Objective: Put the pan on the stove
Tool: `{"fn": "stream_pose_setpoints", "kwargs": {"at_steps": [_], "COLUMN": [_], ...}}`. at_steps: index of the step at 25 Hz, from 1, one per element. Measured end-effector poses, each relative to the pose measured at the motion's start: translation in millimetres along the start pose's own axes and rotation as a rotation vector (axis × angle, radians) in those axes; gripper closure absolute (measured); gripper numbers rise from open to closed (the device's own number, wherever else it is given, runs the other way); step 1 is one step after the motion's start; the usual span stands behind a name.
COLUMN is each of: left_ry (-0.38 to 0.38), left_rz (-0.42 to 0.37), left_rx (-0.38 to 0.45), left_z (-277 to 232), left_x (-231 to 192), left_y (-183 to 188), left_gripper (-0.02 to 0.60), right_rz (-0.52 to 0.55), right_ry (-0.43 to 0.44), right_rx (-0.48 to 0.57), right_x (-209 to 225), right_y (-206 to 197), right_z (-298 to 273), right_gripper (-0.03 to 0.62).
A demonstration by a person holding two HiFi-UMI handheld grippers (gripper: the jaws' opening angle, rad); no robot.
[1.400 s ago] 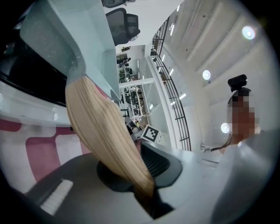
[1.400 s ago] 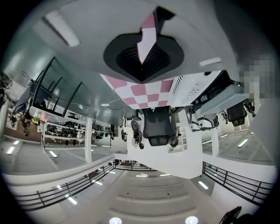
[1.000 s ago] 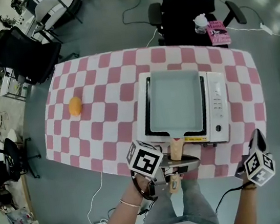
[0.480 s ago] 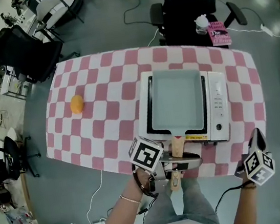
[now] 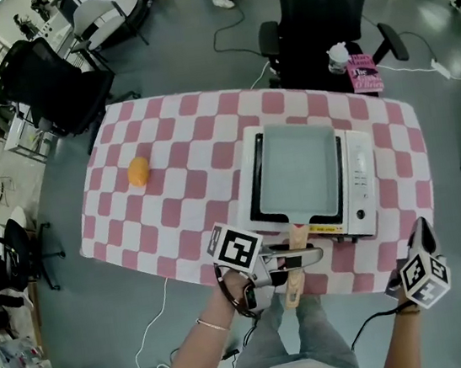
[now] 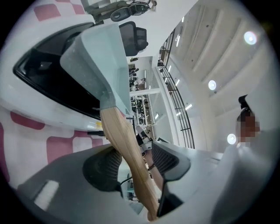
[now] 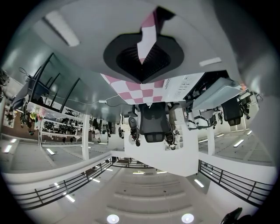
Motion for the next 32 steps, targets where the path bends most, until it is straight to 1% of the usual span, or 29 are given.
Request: {"fn": "stream_pose_setpoints", "kwargs": {"at_steps": [3,6,9,11,14,17,21,24,25,26,27,32], "left_ry": [0.058,0.142,0.256,0.356,0.526,0.671,0.862,0.978,1.01,1.034,1.048,1.047], "left_rz": [-0.017,-0.039,-0.086,-0.142,-0.268,-0.425,-0.709,-0.906,-0.956,-0.994,-1.021,-1.102], "left_rx": [0.016,0.054,0.124,0.207,0.387,0.557,0.748,0.871,0.905,0.935,0.962,1.063], "left_z": [12.9,32.3,58.8,80.9,116.8,146.2,169.8,177.9,179.6,180.9,181.8,179.4], "left_x": [3.1,5.2,8.6,13.9,31.6,62.2,113.4,144.2,150.6,155.3,158.5,164.2], "left_y": [-1.4,-0.9,1.1,5.0,15.9,28.6,35.3,35.6,35.8,35.8,35.3,34.9], "left_gripper": [0.376,0.367,0.365,0.37,0.437,0.475,0.517,0.553,0.566,0.581,0.583,0.583], "right_rz": [0.0,0.001,0.002,-0.001,0.0,0.005,0.011,0.024,0.025,0.025,0.025,0.032], "right_ry": [0.008,0.018,0.032,0.044,0.065,0.092,0.136,0.164,0.173,0.181,0.189,0.21], "right_rx": [0.014,0.032,0.051,0.071,0.111,0.151,0.199,0.25,0.269,0.287,0.305,0.38], "right_x": [-5.0,-10.9,-18.6,-23.3,-32.3,-44.2,-65.4,-78.9,-82.8,-86.5,-90.1,-102.4], "right_y": [6.5,14.3,24.9,31.8,46.3,63.4,87.2,105.2,111.1,116.9,122.2,137.4], "right_z": [4.5,9.2,14.4,15.9,18.3,19.1,23.9,29.7,31.4,33.1,35.3,49.7], "right_gripper": [0.585,0.585,0.585,0.585,0.585,0.585,0.585,0.585,0.585,0.585,0.585,0.585]}}
Point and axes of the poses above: the fingertips, and each gripper's own axes: z backward along the fingers, x to its right, y out of its top, the point moved 8 cm from there along z, backward along the fingers, and after that the axes turned 4 degrees about x, right-handed, at the moved point
